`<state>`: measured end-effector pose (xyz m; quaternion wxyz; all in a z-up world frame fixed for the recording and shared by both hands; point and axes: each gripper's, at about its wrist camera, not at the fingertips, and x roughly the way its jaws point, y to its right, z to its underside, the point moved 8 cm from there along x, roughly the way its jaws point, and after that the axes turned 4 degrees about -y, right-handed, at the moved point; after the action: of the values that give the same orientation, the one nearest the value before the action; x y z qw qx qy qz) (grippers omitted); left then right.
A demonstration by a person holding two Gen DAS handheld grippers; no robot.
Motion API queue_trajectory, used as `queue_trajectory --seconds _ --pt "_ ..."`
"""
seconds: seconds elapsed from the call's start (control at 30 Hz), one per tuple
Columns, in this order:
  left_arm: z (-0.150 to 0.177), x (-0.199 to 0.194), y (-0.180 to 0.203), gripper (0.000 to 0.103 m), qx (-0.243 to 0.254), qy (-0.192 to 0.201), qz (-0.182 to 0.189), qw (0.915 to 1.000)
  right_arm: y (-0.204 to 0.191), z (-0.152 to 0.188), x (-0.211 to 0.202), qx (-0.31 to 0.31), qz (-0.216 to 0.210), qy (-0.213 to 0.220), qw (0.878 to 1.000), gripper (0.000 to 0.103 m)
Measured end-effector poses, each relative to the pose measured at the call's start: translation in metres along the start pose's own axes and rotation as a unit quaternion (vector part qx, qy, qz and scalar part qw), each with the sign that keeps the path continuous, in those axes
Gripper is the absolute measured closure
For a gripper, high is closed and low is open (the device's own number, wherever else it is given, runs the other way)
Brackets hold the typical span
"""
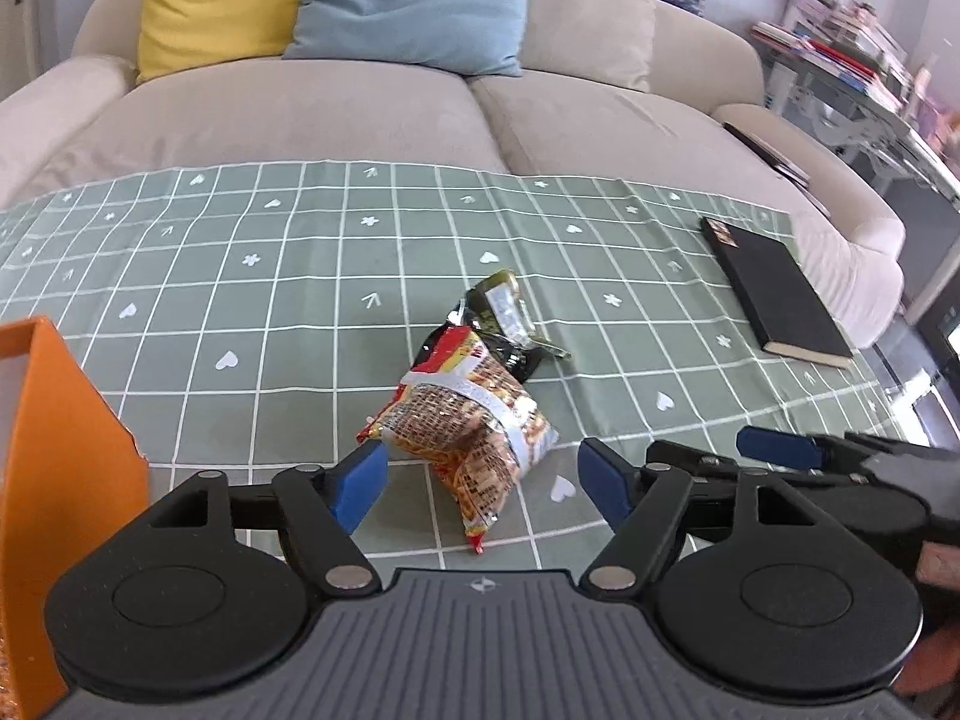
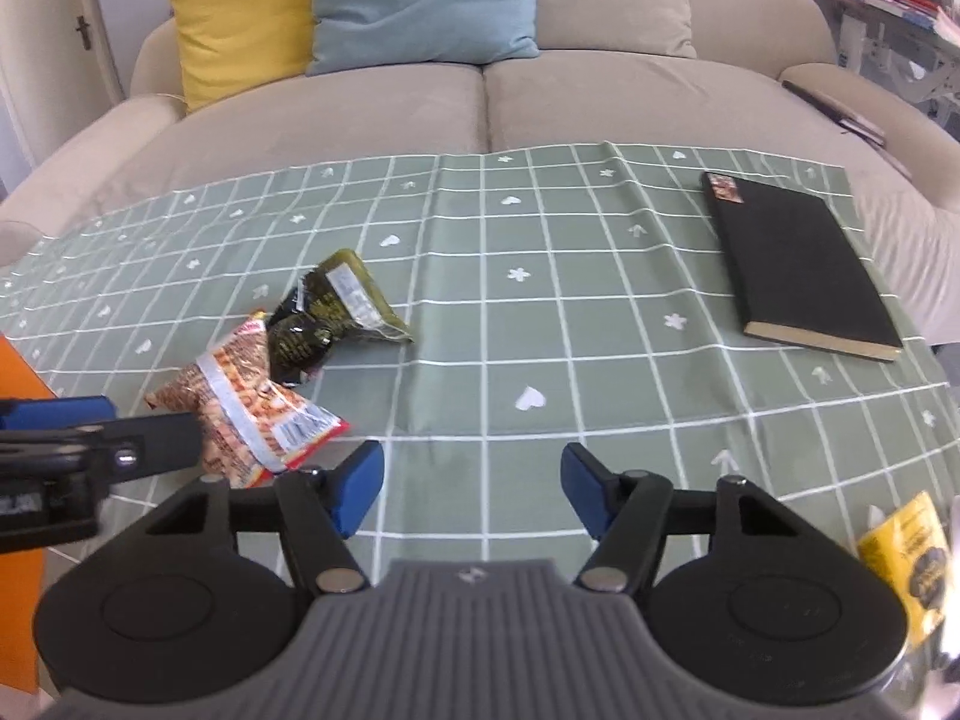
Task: Organize snacks
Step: 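Grasp the peanut snack bag with the left tool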
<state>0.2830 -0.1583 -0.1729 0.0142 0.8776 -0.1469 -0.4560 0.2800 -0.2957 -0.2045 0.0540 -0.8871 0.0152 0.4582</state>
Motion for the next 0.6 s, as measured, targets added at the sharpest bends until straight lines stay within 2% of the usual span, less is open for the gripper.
queue_trajectory --seconds 0.07,0.3,0.47,0.6 --pt "-0.002 0.005 -0.004 0.016 -0.017 -0.001 -0.005 0.9998 -0.006 -0.002 0.001 -0.007 -0.010 0.005 1.000 0.042" --pt "-0.008 0.019 -0.009 0.016 -0.092 -0.025 0.020 0.9952 -0.022 -0.006 0.021 -0.019 -0.022 0.005 1.000 0.047" --pt "-0.010 0.028 -0.009 0.016 -0.115 -0.039 0.006 0.9926 -0.024 -0.009 0.036 -0.021 -0.021 0.001 1.000 0.047" --pt "-0.012 0.035 -0.011 0.016 -0.126 -0.052 -0.013 0.9906 -0.033 -0.006 0.039 -0.031 -0.046 -0.003 0.998 0.047"
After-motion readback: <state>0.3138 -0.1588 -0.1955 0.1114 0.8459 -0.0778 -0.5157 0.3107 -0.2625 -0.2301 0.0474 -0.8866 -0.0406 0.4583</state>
